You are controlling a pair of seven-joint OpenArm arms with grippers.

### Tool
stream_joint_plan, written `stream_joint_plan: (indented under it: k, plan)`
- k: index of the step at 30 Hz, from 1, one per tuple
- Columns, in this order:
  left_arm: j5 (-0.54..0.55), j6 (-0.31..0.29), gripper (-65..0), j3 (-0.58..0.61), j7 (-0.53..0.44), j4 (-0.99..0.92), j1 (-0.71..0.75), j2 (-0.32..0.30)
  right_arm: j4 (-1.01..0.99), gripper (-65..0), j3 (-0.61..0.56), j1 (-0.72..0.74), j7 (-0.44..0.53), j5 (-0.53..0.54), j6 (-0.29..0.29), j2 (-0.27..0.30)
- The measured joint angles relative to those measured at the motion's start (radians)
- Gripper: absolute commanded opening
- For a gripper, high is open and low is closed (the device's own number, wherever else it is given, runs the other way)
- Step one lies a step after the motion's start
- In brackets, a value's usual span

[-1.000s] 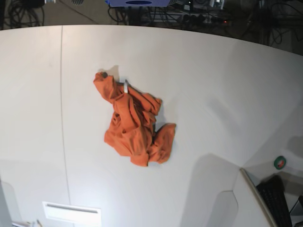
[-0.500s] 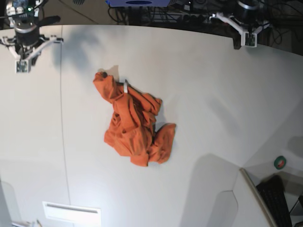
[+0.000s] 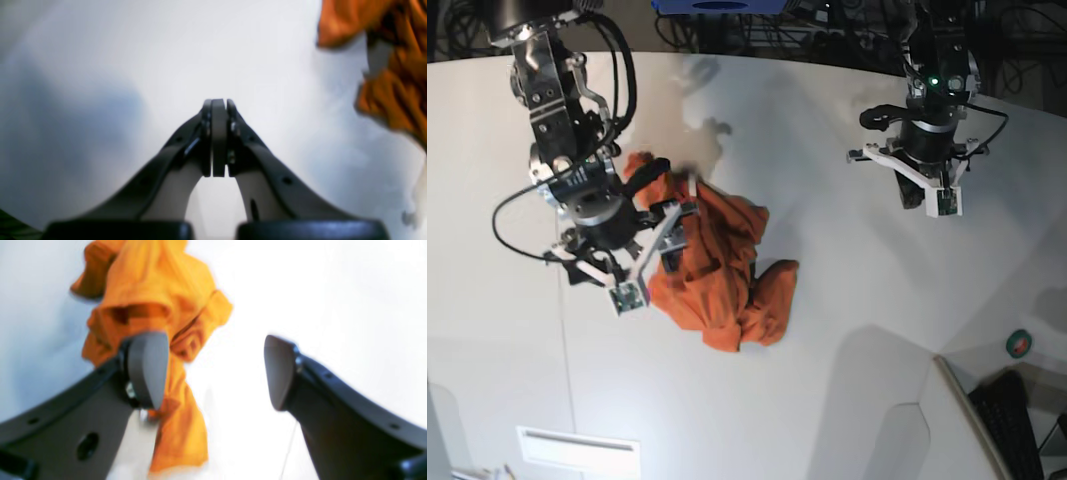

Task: Layout the t-shirt on the table in an organized manner, then fold the t-shirt properly
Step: 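Lower the right gripper onto the crumpled orange t-shirt and grasp it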

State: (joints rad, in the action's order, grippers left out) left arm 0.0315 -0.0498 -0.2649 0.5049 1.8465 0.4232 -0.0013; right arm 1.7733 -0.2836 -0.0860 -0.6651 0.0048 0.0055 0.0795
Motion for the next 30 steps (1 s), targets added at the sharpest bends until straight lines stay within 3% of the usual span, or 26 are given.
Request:
stream_joint_plan:
  k: [2, 4, 8, 13, 18, 19, 21, 23, 27, 30]
  plan:
    - [0.019, -0.003, -65.0, -0.051, 0.003, -0.001, 0.006, 0.011, -0.011, -23.0, -0.035, 0.052, -0.056, 0.052, -0.006, -0.018]
    - [0.011, 0.001, -65.0, -0.097, 0.003, -0.001, 0.009, 0.009, -0.013, -23.0, -0.037, 0.089, -0.092, 0.169, -0.005, -0.042]
    - [0.010, 0.002, -65.0, -0.146, 0.002, -0.001, -0.007, -0.001, -0.112, -23.1, -0.039, 0.186, -0.126, 0.325, -0.005, -0.049]
    - [0.016, 0.000, -65.0, -0.149, 0.002, -0.029, -0.008, 0.016, -0.301, -23.3, -0.041, 0.257, -0.132, 0.340, -0.008, -0.047]
    - [0.012, 0.004, -53.2, -0.153, 0.001, -0.034, -0.009, 0.013, -0.390, -24.5, -0.039, 0.287, -0.127, 0.340, -0.009, -0.046]
    - [0.013, 0.000, -52.0, -0.151, -0.001, -0.034, -0.010, 0.013, -0.386, -27.8, -0.039, 0.286, -0.125, 0.340, -0.009, -0.047]
    - [0.012, 0.000, -51.3, -0.147, 0.000, -0.035, -0.008, 0.013, -0.361, -42.3, -0.039, 0.281, -0.126, 0.344, -0.008, -0.047]
    - [0.012, 0.000, -51.0, -0.146, 0.000, -0.035, -0.008, 0.013, -0.342, -65.0, -0.040, 0.282, -0.126, 0.345, -0.008, -0.047]
    - [0.012, 0.000, -51.7, -0.145, 0.000, -0.035, -0.010, 0.013, -0.275, -65.0, -0.029, 0.270, -0.131, 0.348, -0.008, -0.042]
    - [0.015, 0.000, -51.7, -0.147, 0.000, -0.040, -0.010, 0.013, -0.217, -65.0, 0.072, 0.263, -0.149, 0.355, -0.007, -0.047]
